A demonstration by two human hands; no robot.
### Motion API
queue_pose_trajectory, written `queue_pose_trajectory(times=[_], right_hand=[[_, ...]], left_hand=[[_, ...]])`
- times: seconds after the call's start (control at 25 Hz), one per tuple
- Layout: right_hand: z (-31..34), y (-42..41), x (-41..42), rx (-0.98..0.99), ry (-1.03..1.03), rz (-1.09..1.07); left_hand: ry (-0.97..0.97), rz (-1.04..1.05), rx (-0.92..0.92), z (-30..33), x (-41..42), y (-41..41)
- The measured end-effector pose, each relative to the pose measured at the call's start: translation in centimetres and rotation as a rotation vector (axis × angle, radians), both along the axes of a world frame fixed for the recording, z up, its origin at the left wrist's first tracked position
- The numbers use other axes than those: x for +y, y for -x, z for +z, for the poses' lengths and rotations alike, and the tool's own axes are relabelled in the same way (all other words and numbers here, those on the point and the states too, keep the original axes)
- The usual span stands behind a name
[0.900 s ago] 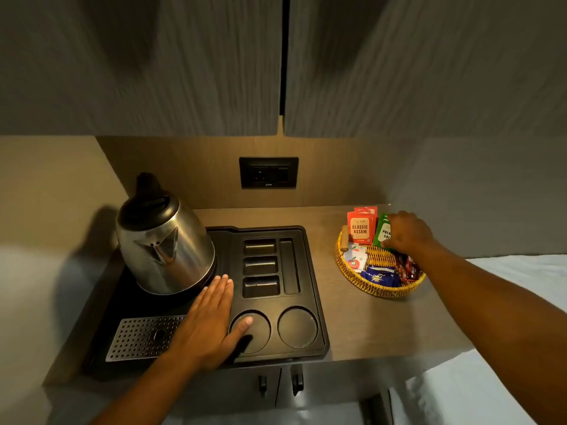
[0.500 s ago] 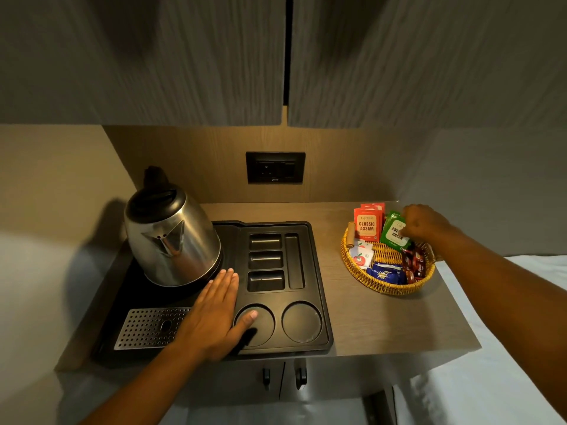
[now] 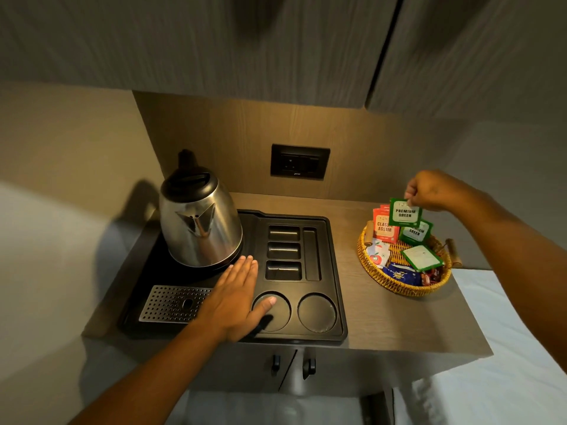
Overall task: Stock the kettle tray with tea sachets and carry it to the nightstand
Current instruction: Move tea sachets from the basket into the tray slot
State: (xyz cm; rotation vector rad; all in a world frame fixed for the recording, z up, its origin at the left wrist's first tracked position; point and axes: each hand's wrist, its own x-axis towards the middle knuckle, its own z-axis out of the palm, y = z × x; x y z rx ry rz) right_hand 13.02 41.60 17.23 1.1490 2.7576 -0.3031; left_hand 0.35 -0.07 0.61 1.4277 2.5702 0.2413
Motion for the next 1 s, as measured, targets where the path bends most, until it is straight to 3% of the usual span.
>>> queue_pose_trajectory(times=[0.2, 0.52, 0.8, 1.0], right_hand=[[-2.2, 5.0, -7.2, 0.241, 0.236, 0.128], [-8.9, 12.5, -15.4, 0.169, 0.482, 0.313], [-11.4, 13.3, -15.7, 0.224, 0.492, 0.32], [-9.2, 8.6, -9.4, 0.498, 0.192, 0.152]], left_hand=[[-0.024, 0.0, 0.001, -0.2, -0.1, 0.0], [-0.031, 0.009, -0.001, -0.5, 0.0, 0.1], [-0.04, 0.011, 0.014, -0.7, 0.0, 0.2], [-0.05, 0.02, 0.004, -1.1, 0.1, 0.4]])
